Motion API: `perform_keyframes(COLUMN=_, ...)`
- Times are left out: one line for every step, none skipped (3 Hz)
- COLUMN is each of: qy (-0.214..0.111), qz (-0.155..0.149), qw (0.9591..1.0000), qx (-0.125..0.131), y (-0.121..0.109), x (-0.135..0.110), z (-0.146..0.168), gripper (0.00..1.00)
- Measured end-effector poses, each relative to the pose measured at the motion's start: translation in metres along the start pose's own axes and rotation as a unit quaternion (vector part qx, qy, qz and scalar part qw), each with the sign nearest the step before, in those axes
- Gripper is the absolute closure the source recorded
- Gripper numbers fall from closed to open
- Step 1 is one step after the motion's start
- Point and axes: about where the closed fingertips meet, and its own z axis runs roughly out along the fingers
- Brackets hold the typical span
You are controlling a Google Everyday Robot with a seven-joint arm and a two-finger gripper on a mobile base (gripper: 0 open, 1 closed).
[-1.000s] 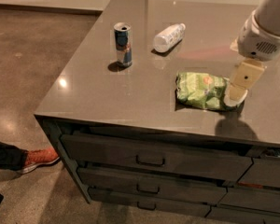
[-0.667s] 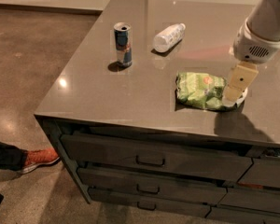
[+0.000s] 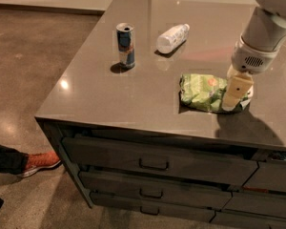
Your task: Move green jalapeno chip bag near blue plastic bottle
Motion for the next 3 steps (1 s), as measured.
perform_keyframes(qy=0.006, qz=0.006, qw=0.9999, qx=-0.009, y=-0.002, x=-0.001, z=0.005, gripper=0.47)
perform_keyframes(qy=0.008, qz=0.014, qw=0.9998, qx=-0.012, y=-0.012, x=-0.008, z=0.004, gripper=0.71)
perform_keyframes(qy=0.002, qz=0.019, qw=0.9998, qx=-0.006, y=-0.034, x=-0.027, z=-0.005, gripper=0.95)
